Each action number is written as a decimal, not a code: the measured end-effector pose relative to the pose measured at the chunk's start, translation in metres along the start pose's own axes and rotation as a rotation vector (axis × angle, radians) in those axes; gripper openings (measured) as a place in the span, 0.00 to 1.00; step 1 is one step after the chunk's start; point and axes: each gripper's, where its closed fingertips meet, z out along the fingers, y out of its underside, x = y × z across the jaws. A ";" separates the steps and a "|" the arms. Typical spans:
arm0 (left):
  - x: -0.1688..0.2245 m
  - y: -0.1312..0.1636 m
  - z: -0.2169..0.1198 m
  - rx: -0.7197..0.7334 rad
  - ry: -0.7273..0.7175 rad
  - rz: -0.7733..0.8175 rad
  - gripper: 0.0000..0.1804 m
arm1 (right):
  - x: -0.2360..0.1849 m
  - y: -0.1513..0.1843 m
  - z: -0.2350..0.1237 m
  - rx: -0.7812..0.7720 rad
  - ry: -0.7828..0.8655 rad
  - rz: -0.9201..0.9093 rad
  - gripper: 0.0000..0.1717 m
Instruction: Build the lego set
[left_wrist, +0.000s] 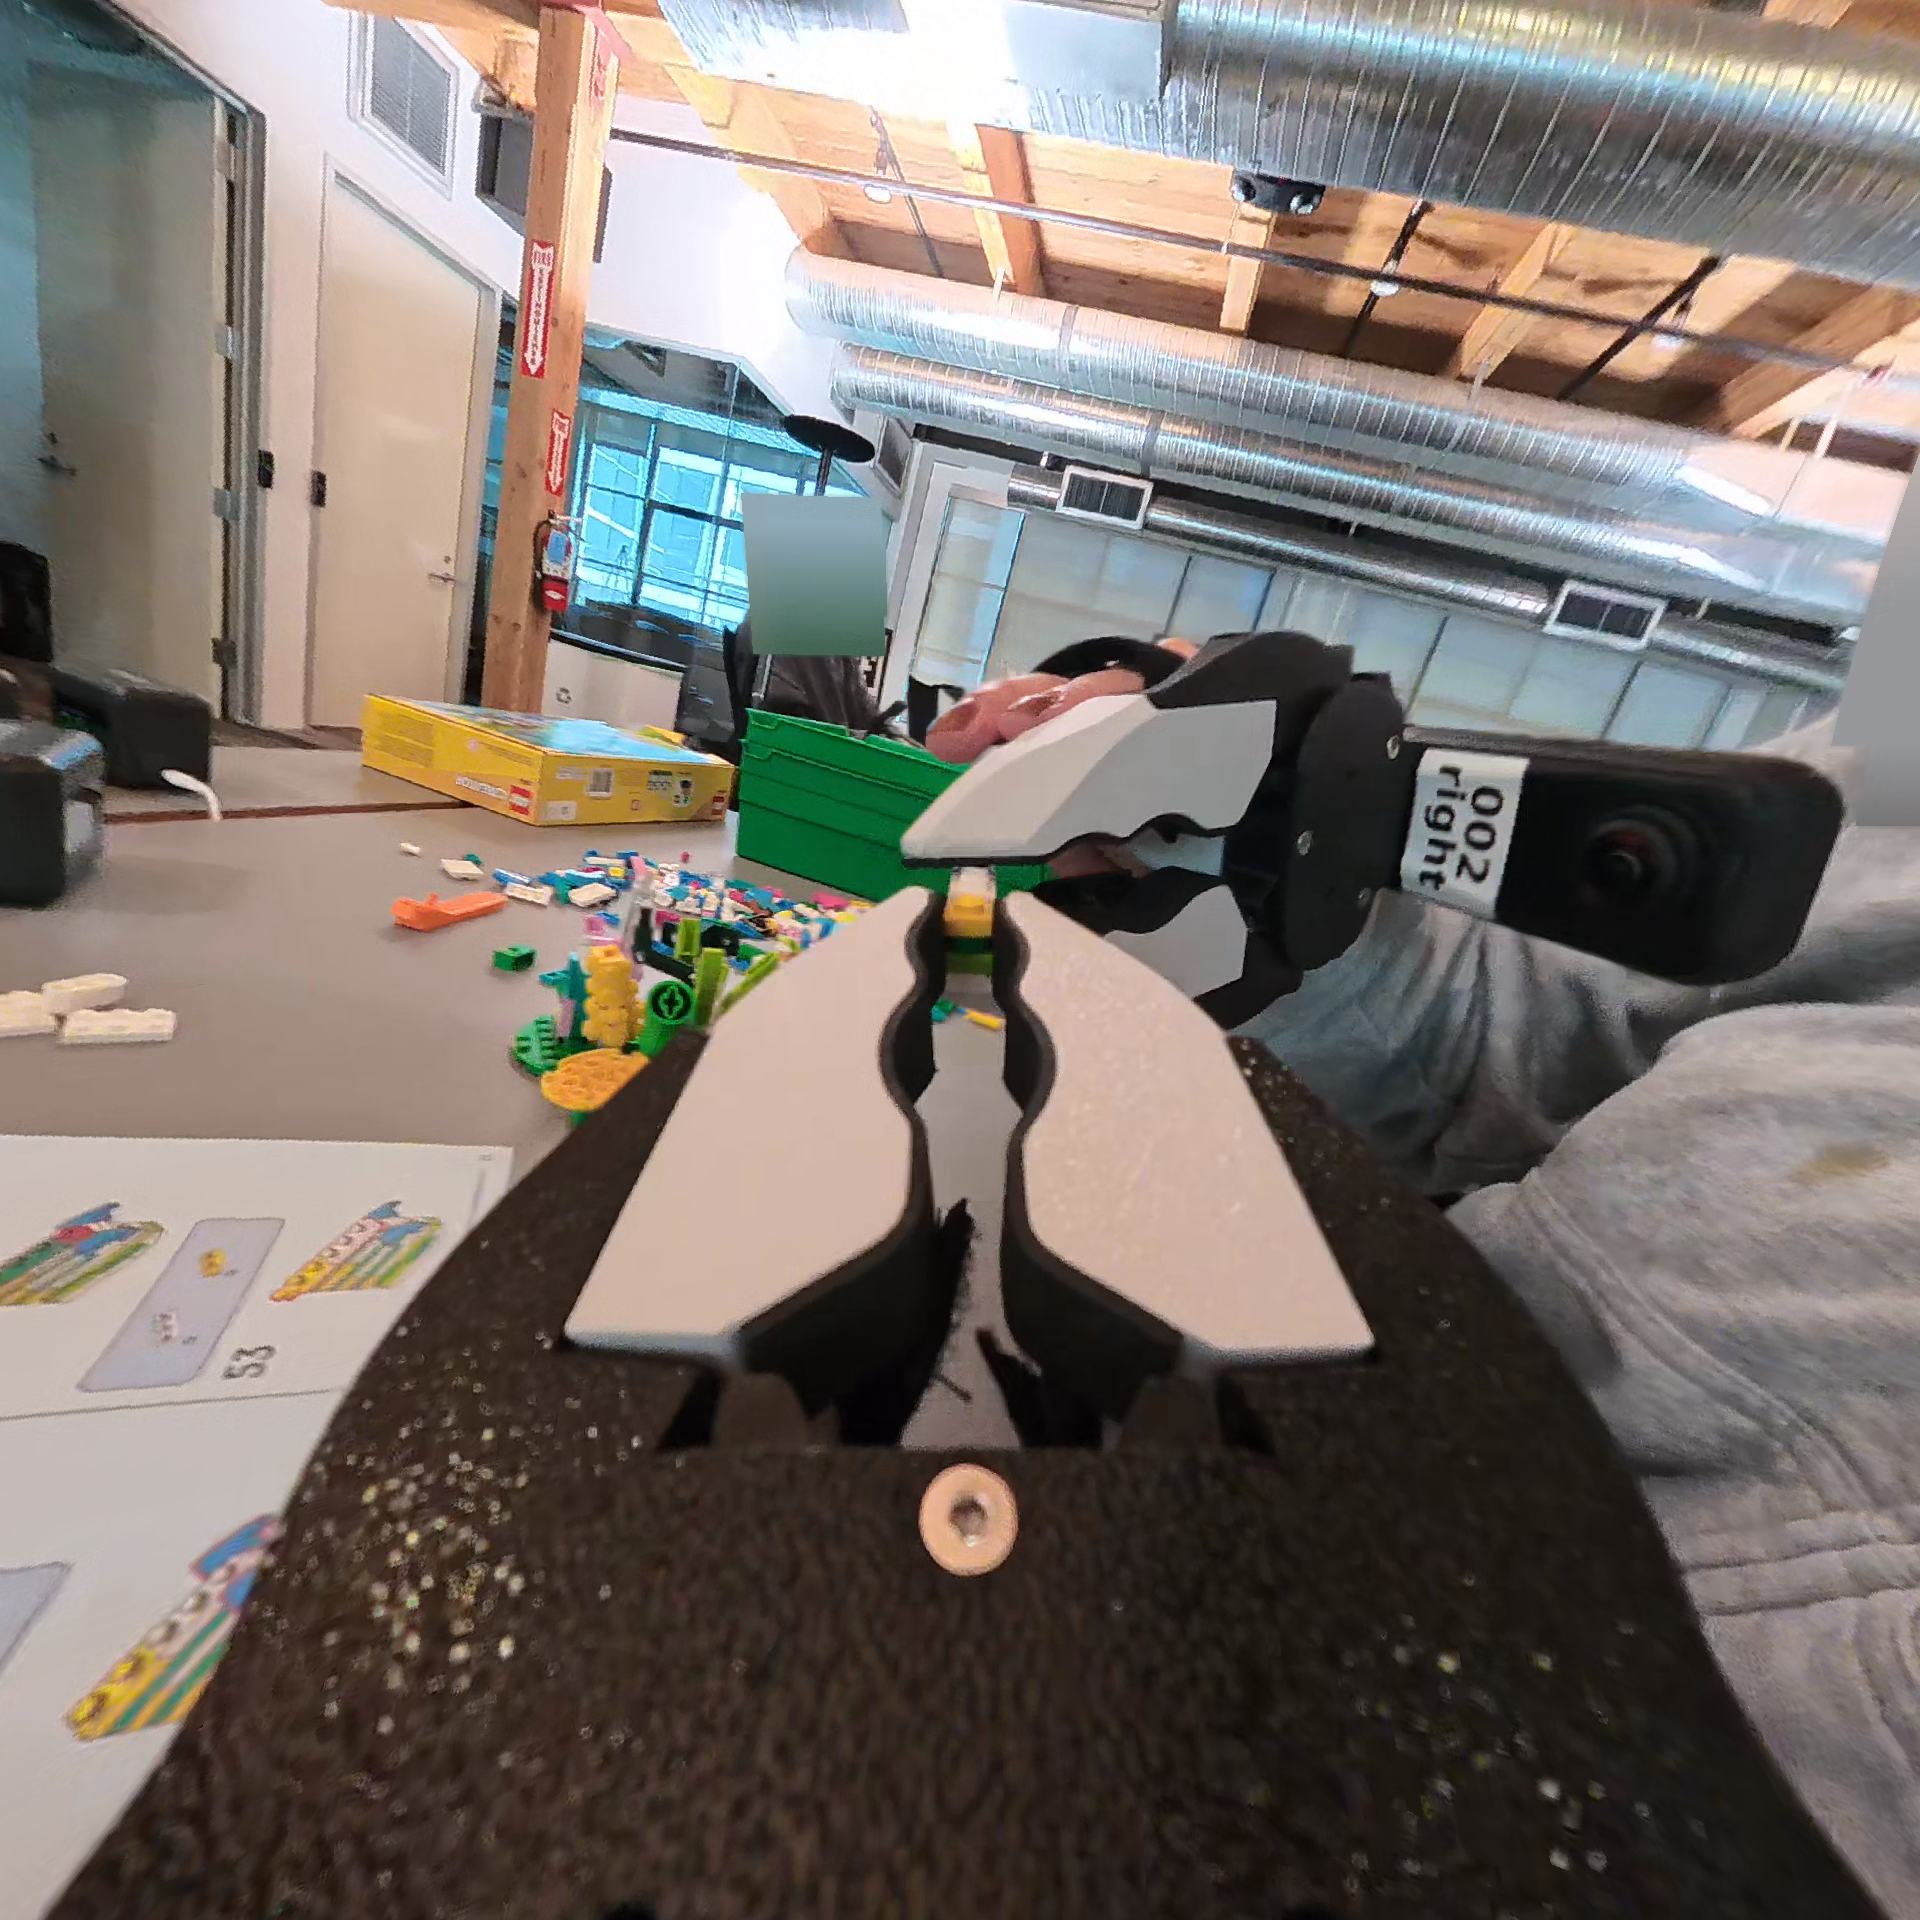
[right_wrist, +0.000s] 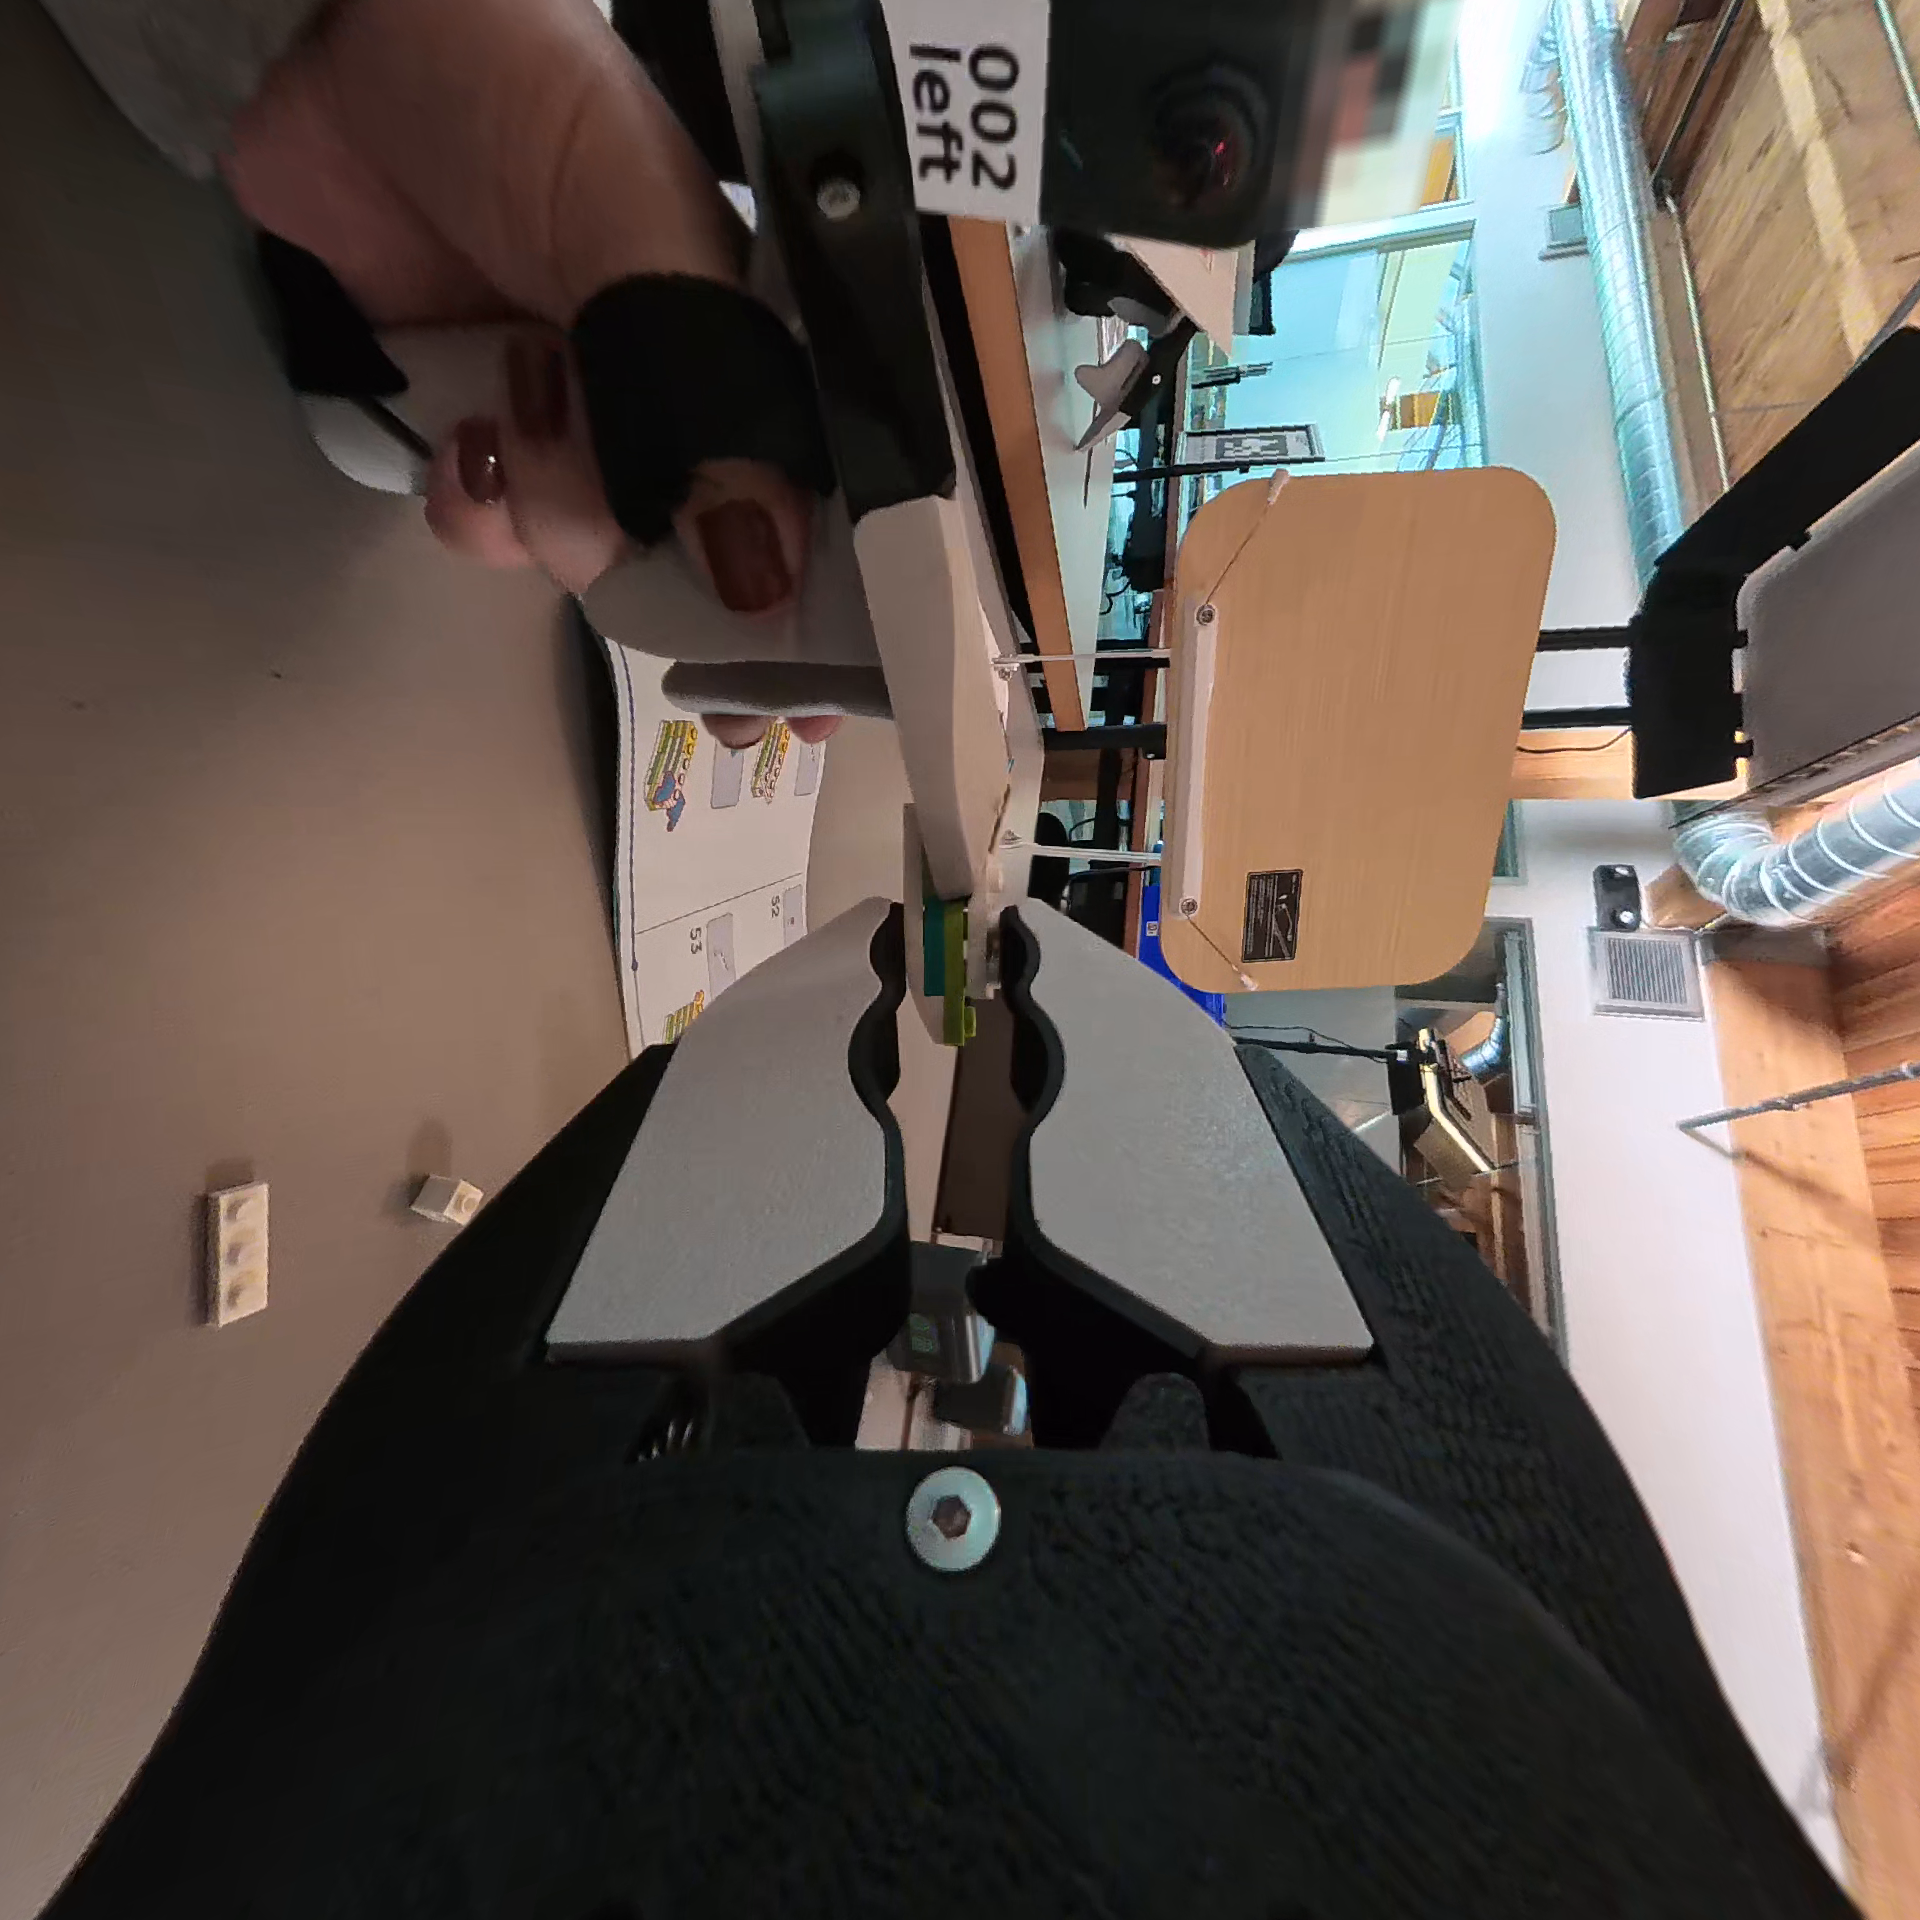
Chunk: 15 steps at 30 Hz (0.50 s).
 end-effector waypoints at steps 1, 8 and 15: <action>0.001 0.000 0.001 -0.001 0.010 -0.024 0.07 | 0.000 0.001 0.000 -0.003 -0.002 0.008 0.09; -0.001 0.007 0.002 -0.046 0.005 -0.036 0.05 | 0.000 0.004 -0.002 -0.012 -0.029 0.080 0.09; 0.001 0.007 0.001 -0.050 -0.003 0.052 0.05 | -0.003 0.005 -0.003 -0.056 -0.100 0.171 0.09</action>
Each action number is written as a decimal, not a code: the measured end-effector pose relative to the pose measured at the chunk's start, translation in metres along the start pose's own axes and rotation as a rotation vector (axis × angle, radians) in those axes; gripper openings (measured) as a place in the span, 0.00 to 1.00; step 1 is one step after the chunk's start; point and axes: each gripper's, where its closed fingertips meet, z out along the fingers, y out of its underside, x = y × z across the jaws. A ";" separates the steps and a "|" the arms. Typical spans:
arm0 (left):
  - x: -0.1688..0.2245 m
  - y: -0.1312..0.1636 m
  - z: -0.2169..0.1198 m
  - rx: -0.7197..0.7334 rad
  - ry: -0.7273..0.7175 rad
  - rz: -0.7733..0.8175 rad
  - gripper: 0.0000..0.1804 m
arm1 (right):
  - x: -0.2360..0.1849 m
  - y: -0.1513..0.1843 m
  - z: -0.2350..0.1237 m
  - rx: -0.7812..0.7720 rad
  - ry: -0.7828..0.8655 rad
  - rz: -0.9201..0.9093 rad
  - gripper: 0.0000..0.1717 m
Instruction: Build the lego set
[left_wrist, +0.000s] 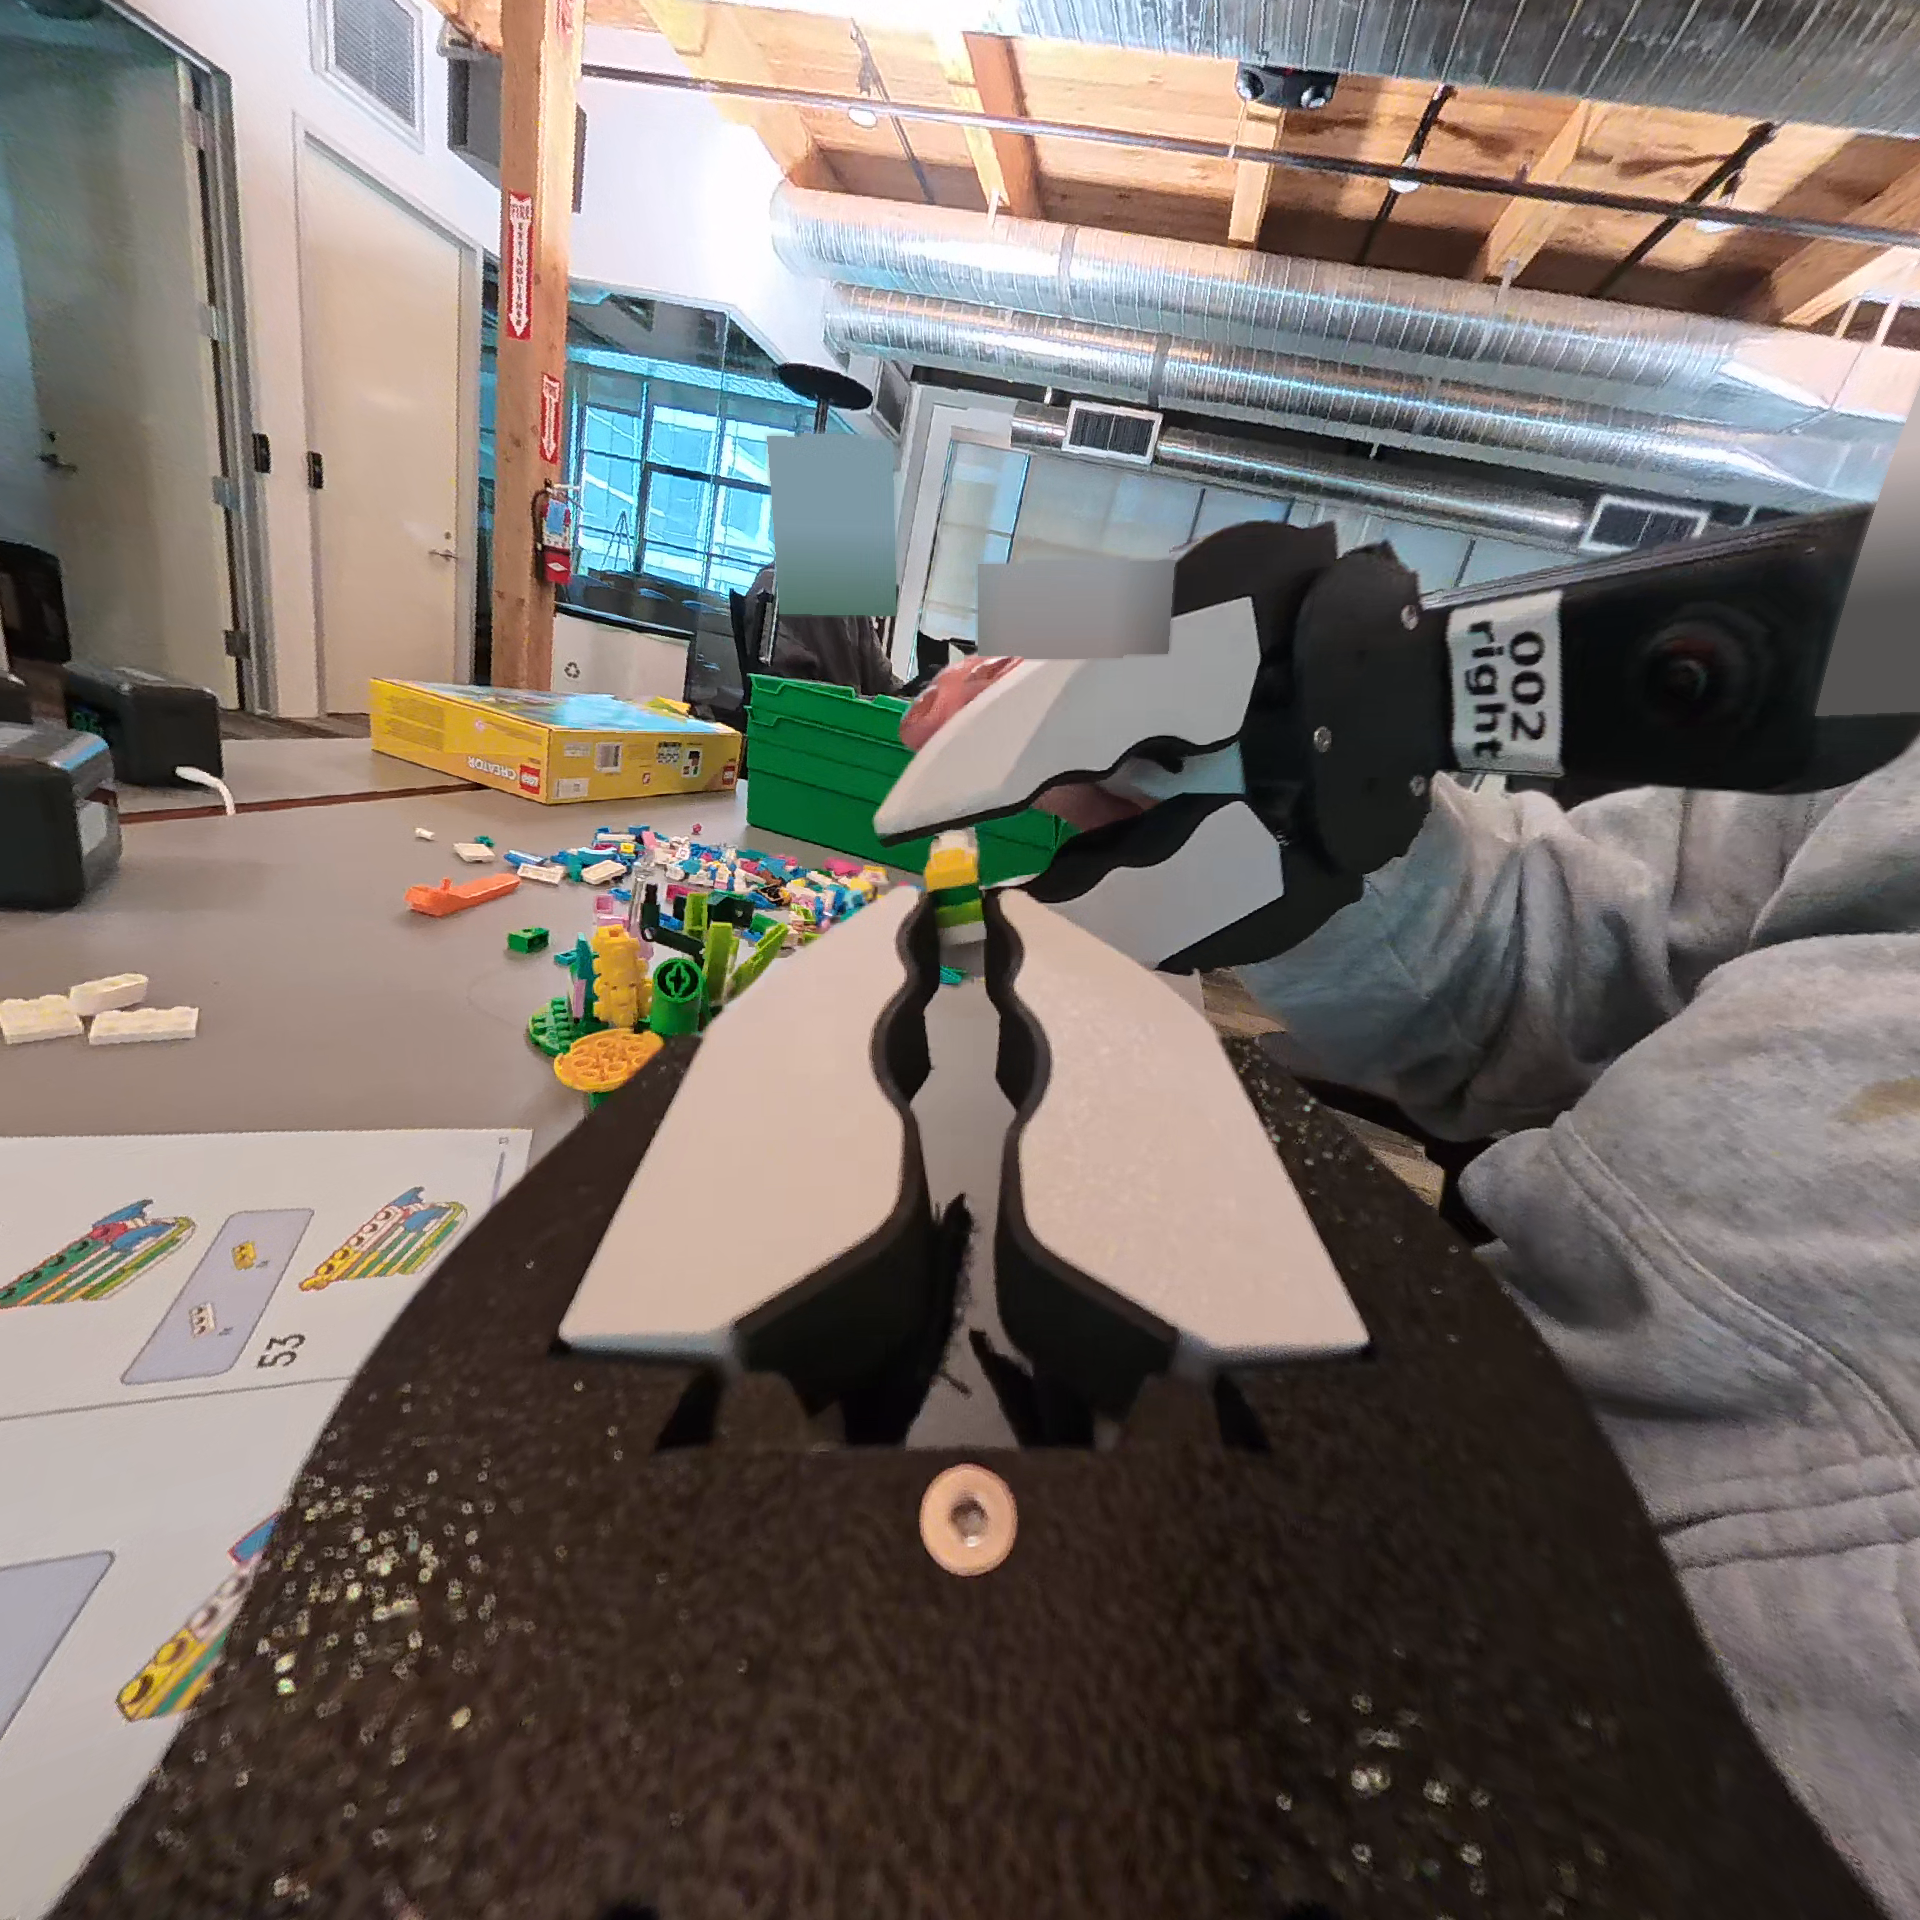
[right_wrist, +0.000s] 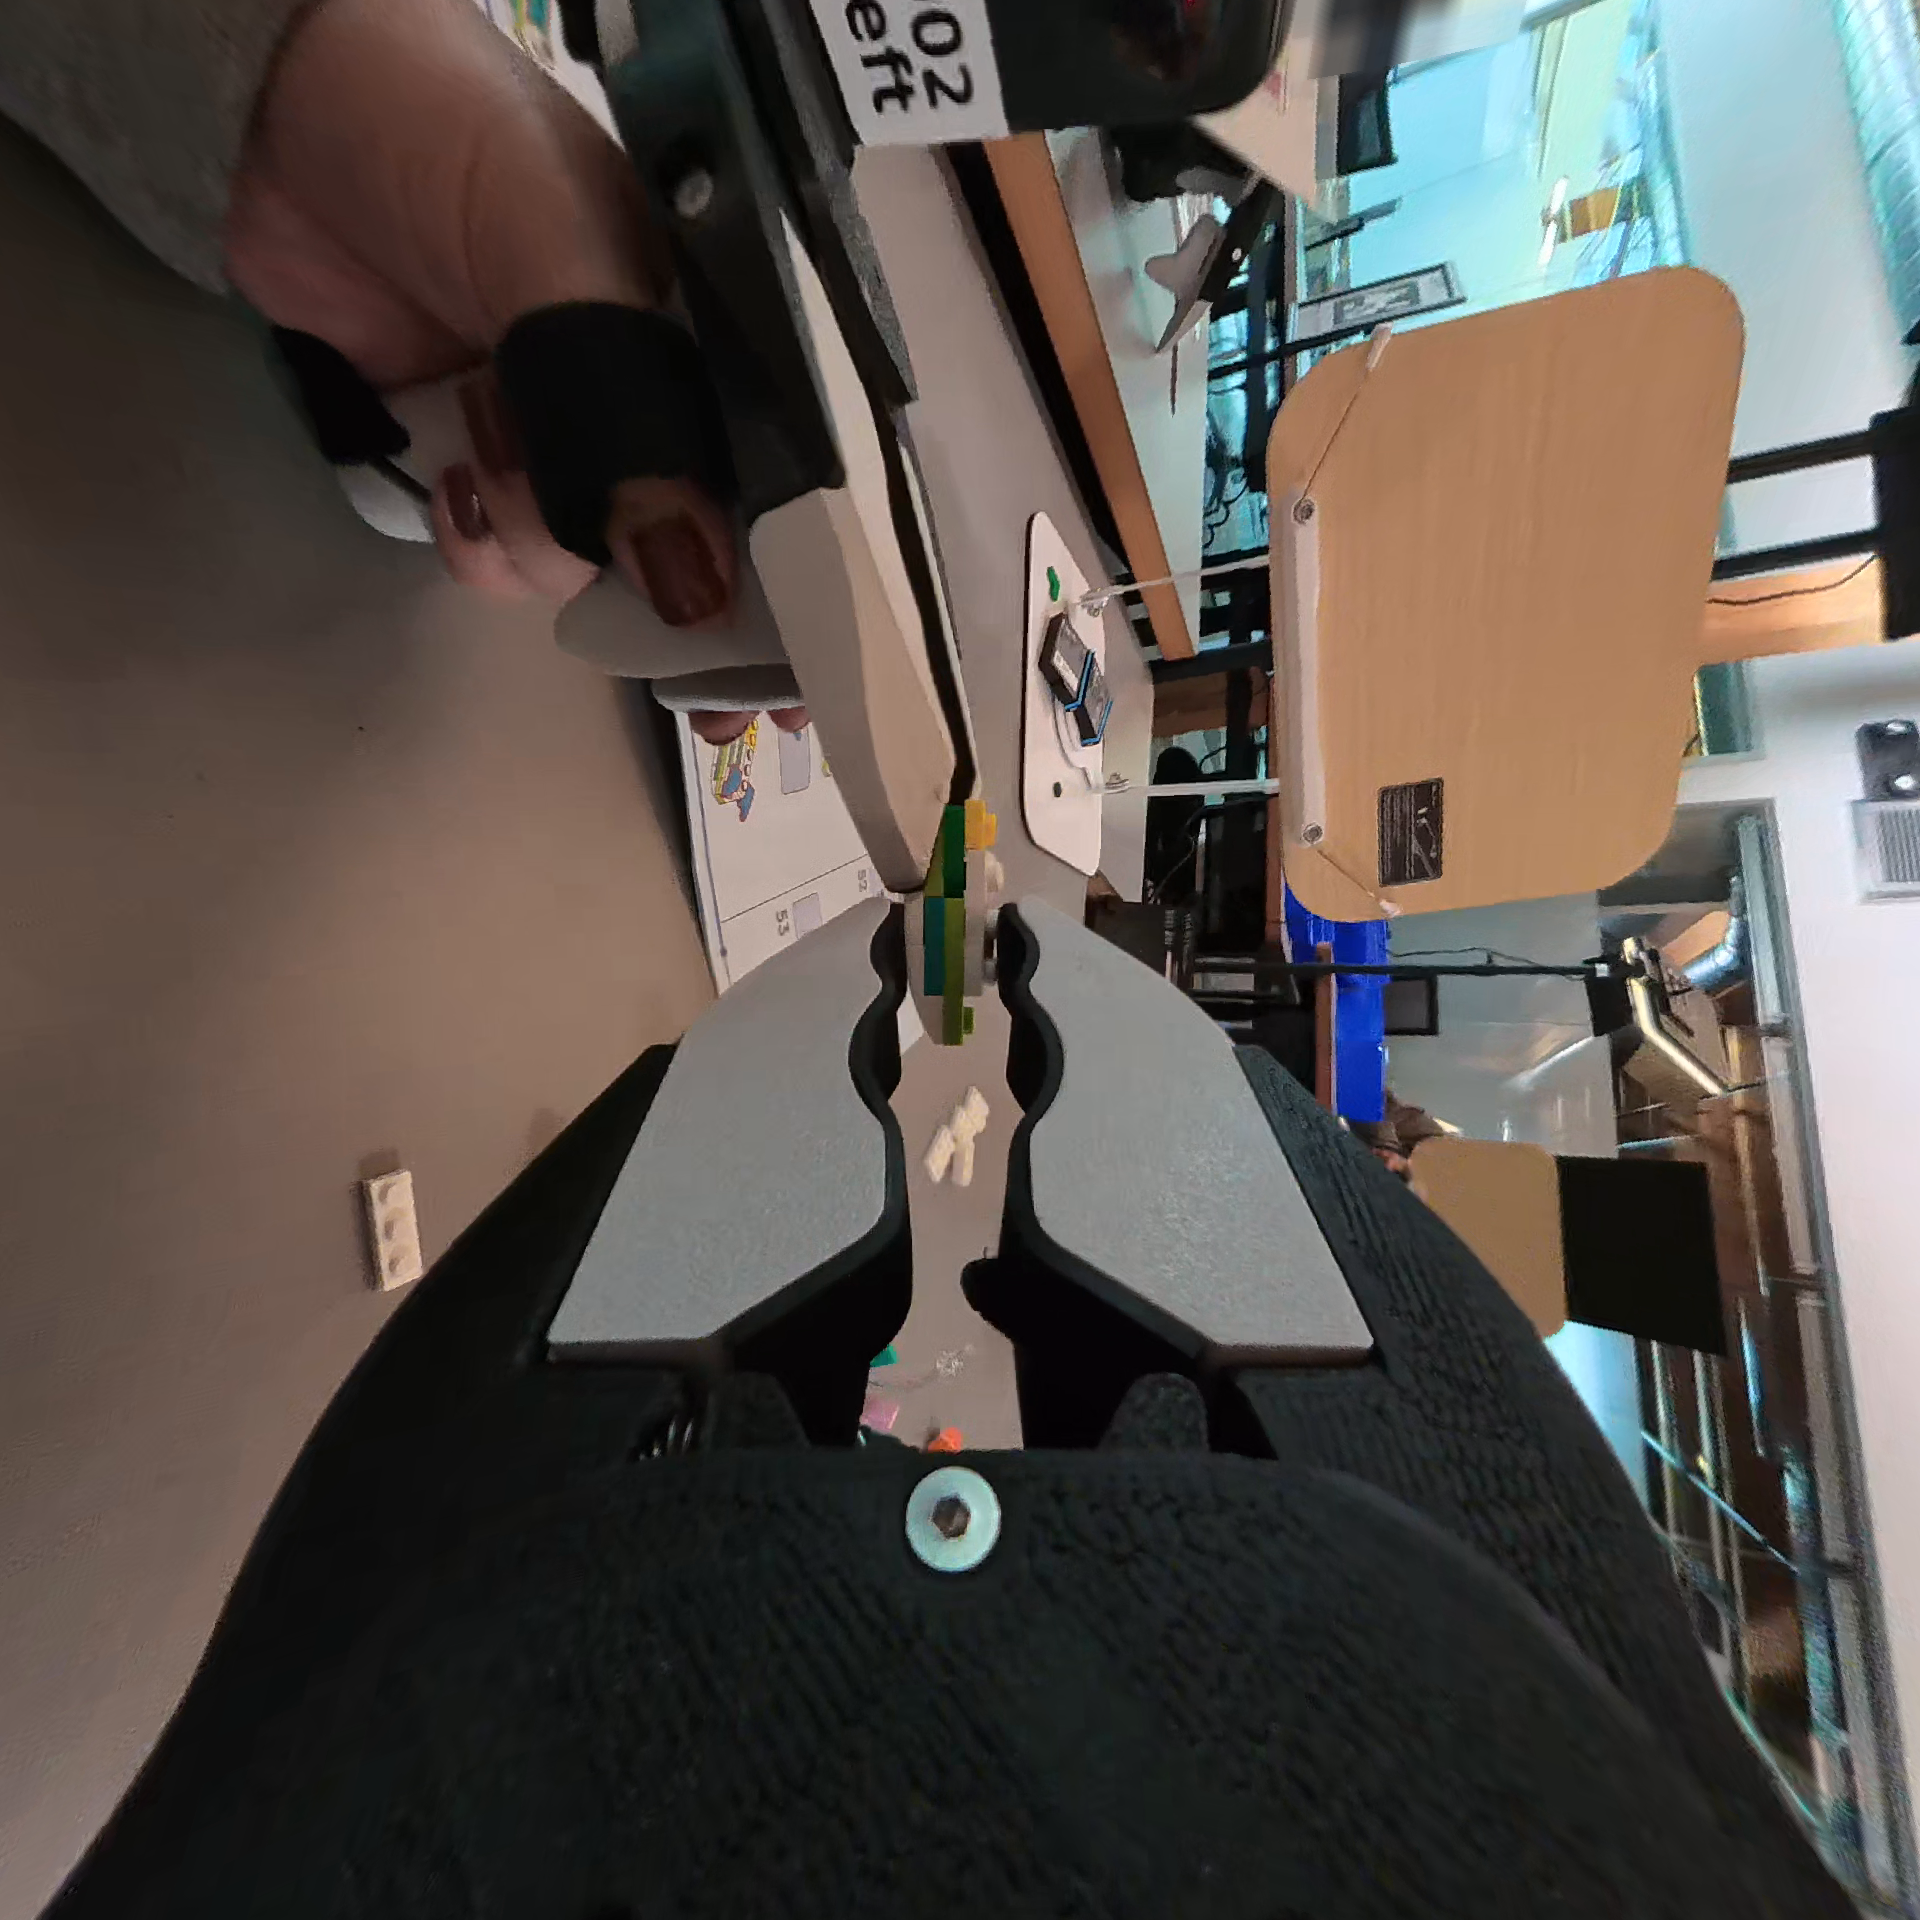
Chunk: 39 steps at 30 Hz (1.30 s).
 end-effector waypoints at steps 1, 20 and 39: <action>0.000 0.000 0.000 0.004 0.000 -0.004 0.05 | 0.001 0.000 0.000 -0.015 0.000 -0.004 0.09; -0.002 0.000 0.004 0.005 0.011 -0.125 0.05 | -0.005 0.000 0.002 -0.040 -0.035 0.043 0.09; 0.000 0.006 0.001 -0.040 0.032 -0.104 0.04 | -0.009 0.002 0.002 -0.037 -0.069 0.094 0.09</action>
